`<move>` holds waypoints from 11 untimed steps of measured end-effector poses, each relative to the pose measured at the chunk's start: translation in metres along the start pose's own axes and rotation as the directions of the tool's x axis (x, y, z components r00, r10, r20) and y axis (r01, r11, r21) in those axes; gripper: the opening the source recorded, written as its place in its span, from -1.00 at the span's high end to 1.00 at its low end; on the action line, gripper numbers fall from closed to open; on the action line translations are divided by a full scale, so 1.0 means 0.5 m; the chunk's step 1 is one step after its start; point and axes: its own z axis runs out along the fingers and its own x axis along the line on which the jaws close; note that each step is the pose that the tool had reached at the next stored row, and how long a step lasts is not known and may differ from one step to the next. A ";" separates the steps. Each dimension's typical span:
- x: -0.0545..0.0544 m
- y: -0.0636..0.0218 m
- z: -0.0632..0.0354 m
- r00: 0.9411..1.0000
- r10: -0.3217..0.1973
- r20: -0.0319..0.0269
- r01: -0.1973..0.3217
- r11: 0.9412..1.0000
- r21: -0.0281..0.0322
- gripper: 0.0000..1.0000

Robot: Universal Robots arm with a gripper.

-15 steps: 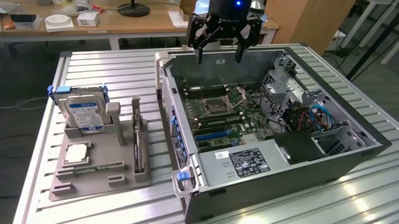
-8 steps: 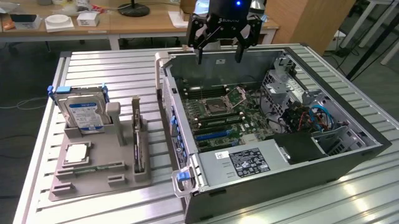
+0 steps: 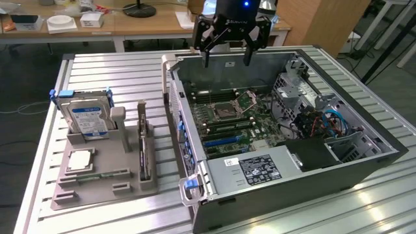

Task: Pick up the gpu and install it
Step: 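Reach for the gpu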

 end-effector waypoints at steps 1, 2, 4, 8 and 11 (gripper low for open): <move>0.003 0.000 0.000 1.000 0.000 0.000 0.000 1.000 0.000 -0.98; 0.008 -0.001 0.000 1.000 0.000 0.000 0.000 1.000 0.000 -0.98; 0.021 -0.002 0.001 1.000 0.000 0.000 0.000 1.000 0.000 -0.98; 0.051 -0.004 0.002 1.000 0.000 0.000 0.000 1.000 0.000 -0.98; 0.052 -0.004 0.002 1.000 -0.001 0.000 0.001 1.000 0.001 -0.98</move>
